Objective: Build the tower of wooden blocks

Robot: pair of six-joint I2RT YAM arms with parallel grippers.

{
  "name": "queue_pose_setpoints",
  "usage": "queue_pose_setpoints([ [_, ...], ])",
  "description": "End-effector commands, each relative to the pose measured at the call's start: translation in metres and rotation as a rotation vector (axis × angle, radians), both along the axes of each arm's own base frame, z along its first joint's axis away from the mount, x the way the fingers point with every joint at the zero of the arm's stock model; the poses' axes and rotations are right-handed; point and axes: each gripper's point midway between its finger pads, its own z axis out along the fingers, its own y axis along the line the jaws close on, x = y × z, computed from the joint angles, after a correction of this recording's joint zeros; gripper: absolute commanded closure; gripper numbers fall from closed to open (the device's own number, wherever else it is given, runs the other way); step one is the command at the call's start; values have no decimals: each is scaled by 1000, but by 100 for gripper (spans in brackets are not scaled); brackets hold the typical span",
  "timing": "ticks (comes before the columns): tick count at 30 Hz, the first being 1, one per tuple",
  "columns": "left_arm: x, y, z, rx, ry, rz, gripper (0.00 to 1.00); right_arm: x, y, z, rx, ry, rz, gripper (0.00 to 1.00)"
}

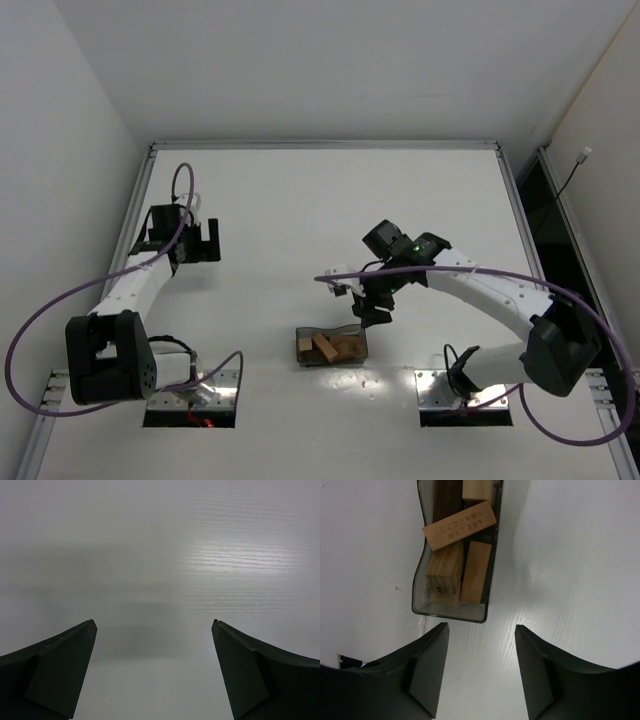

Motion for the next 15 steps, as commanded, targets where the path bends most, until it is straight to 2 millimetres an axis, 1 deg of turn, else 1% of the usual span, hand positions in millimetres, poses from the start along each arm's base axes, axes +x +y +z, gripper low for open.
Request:
queue_pose_setpoints([
  [1, 10, 4, 18, 15, -49, 1, 0, 10, 14, 5, 50, -88, -6, 50],
  [3, 9, 6, 18, 23, -48, 10, 0, 5, 20, 0, 55, -86, -5, 51],
  [5, 9, 8, 15, 30, -37, 17, 0, 6, 27, 2, 75, -96, -8, 52],
  [6, 9, 8, 15, 30, -37, 17, 0, 7, 29, 1, 75, -91, -15, 52],
  [7, 13, 9, 20, 32, -55, 17, 0, 5, 29, -5, 61, -85, -17, 53],
  [8, 13, 10, 17, 39, -45, 25, 0, 3, 32, -4, 66, -82, -18, 53],
  [9, 13, 10, 17, 39, -45, 25, 0, 8, 35, -3, 77, -104, -23, 55],
  [11, 13, 10, 14, 38, -36, 25, 0, 5, 38, -8, 61, -95, -17, 55],
  [12, 13, 10, 14, 38, -36, 25, 0, 7, 39, -7, 62, -100, -33, 55],
  [14, 15, 12, 13, 44, -35, 31, 0, 0, 43, -15, 43, -76, -14, 55],
  [15, 14, 14, 13, 51, -34, 37, 0, 3, 44, -18, 35, -77, -30, 55],
])
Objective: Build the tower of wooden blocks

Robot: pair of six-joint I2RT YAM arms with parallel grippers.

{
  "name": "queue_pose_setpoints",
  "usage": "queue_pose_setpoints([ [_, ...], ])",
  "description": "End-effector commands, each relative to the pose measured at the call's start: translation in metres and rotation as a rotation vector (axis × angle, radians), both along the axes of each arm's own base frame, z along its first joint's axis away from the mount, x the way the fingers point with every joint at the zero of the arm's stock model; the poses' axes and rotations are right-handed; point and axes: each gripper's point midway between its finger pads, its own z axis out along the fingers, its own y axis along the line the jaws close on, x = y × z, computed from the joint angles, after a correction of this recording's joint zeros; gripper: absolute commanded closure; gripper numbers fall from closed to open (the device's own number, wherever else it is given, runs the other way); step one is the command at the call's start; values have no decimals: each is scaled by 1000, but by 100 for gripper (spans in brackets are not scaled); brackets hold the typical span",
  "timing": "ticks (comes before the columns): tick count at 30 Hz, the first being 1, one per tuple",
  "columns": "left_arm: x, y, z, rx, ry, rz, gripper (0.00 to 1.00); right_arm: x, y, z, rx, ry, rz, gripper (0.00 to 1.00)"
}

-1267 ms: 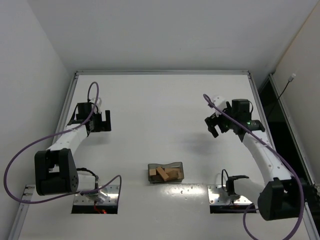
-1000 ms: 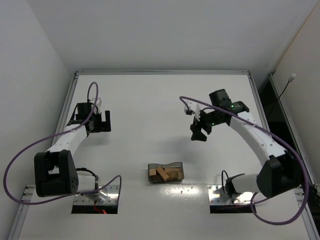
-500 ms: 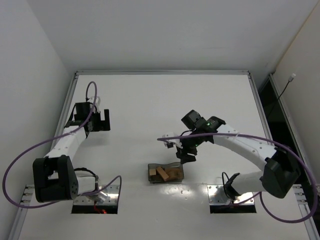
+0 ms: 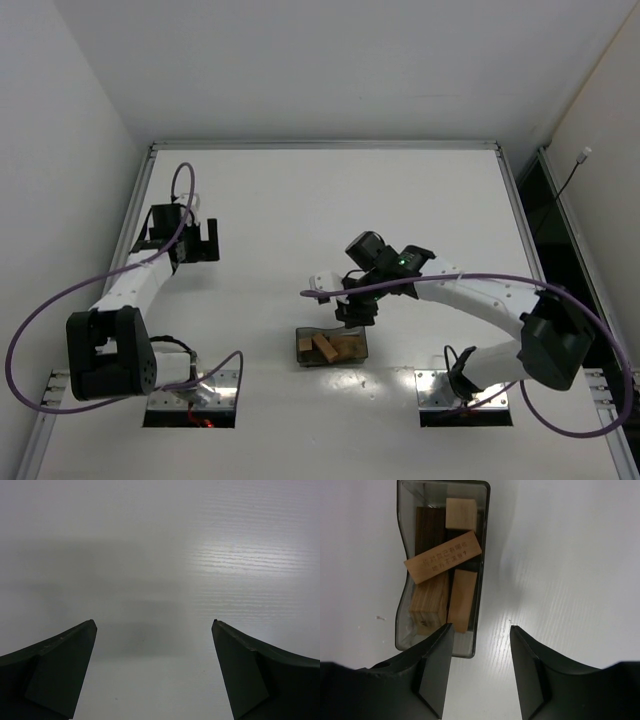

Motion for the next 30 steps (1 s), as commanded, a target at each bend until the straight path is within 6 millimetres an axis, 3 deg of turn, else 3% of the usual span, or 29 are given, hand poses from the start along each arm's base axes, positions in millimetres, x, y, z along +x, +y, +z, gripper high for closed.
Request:
queue_pose_setpoints([
  [1, 13, 8, 15, 28, -46, 16, 0, 0, 16, -2, 25, -9, -1, 55],
  [10, 18, 13, 22, 45, -53, 32, 0, 5, 12, -32, -46, -32, -24, 56],
  [12, 18, 13, 19, 44, -44, 32, 0, 5, 5, -46, -84, -28, -33, 57],
  [19, 25, 15, 19, 44, -40, 45, 0, 9, 8, -54, -120, -7, -44, 60],
  [23, 24, 16, 17, 50, -30, 51, 0, 10, 6, -59, -150, 7, -46, 82],
  [24, 24, 16, 17, 50, -30, 51, 0, 10, 6, -59, -150, 7, -46, 100],
  [27, 26, 18, 17, 57, -30, 57, 0, 10, 5, -62, -164, 7, -49, 100],
  [30, 28, 17, 18, 42, -26, 73, 0, 30, 7, -46, -124, -69, -147, 100],
])
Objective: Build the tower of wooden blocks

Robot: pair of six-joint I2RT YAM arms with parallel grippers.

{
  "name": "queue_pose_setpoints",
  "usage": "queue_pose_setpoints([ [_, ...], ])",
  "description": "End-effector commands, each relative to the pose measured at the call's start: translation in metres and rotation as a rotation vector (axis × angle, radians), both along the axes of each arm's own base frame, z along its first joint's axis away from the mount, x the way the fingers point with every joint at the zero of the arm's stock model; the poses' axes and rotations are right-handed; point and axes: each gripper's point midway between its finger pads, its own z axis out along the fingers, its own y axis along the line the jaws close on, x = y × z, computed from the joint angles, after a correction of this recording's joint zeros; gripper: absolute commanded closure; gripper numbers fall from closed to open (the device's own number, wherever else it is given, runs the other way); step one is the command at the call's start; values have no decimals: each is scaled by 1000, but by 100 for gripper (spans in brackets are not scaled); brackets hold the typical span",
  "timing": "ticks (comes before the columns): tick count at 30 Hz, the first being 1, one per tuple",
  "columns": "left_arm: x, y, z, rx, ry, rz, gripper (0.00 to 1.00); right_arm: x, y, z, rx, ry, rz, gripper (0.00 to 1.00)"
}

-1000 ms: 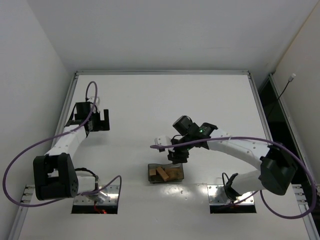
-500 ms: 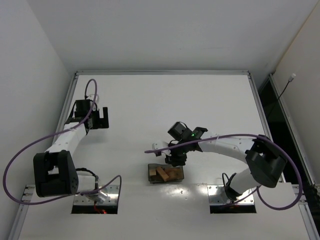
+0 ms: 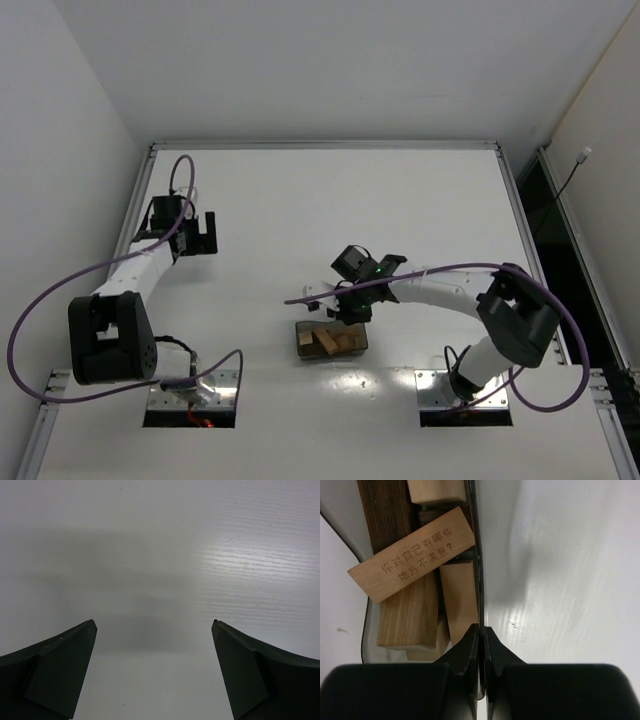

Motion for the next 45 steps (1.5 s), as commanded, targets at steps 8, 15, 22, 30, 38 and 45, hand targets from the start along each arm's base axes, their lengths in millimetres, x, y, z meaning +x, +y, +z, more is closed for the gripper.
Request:
queue_pose_setpoints([
  [8, 15, 6, 25, -15, -50, 64, 0, 144, -2, 110, 138, -670, -586, 100],
  [15, 12, 8, 24, -24, -24, 81, 0, 189, -16, 134, 73, -997, -706, 100],
  [22, 15, 12, 35, -22, -40, 90, 0, 209, -30, 133, -82, -1311, -668, 100],
  [30, 13, 22, 31, -24, -21, 118, 0, 193, -33, 165, -62, -1643, -627, 100],
  [38, 10, 26, 24, -35, -4, 130, 0, 164, -13, 169, -22, -1795, -507, 100],
  [45, 12, 26, 25, -52, -6, 124, 0, 158, 10, 170, -27, -1836, -387, 100],
])
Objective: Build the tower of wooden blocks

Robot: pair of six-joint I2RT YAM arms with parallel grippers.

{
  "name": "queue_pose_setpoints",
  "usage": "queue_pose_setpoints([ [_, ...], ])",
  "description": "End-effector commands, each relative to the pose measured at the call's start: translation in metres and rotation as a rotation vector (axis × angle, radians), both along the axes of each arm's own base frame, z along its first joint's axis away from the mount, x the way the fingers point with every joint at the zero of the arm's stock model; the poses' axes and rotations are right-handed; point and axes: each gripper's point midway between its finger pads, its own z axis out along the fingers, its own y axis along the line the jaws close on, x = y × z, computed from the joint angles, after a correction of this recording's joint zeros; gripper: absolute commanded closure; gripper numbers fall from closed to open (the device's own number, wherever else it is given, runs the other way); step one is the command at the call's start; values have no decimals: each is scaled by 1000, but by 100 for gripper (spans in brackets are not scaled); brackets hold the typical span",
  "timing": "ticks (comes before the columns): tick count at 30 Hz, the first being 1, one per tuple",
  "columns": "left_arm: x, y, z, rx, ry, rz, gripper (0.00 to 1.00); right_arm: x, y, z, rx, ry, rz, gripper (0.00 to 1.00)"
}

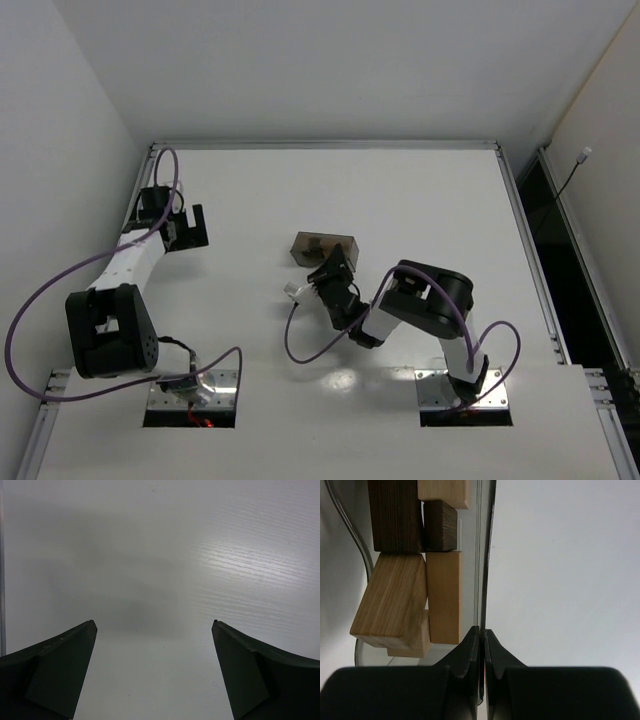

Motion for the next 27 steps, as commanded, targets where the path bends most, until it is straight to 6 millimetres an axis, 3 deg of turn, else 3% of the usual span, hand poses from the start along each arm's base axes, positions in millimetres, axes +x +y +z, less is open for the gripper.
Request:
queue_pose_setpoints([
  [1, 10, 2, 12, -24, -42, 14, 0, -6, 5, 91, 373, -289, 33, 100],
  [8, 11, 1, 11, -33, -33, 9, 0, -8, 24, 108, 226, -358, 138, 100],
  [15, 14, -3, 11, -50, -36, -6, 0, 1, 29, 138, 222, -438, 116, 100],
  [18, 14, -3, 11, -50, -36, -6, 0, 6, 30, 130, 182, -434, 105, 100],
  [27, 17, -6, 12, -65, -38, -19, 0, 13, 30, 135, 166, -456, 88, 100],
])
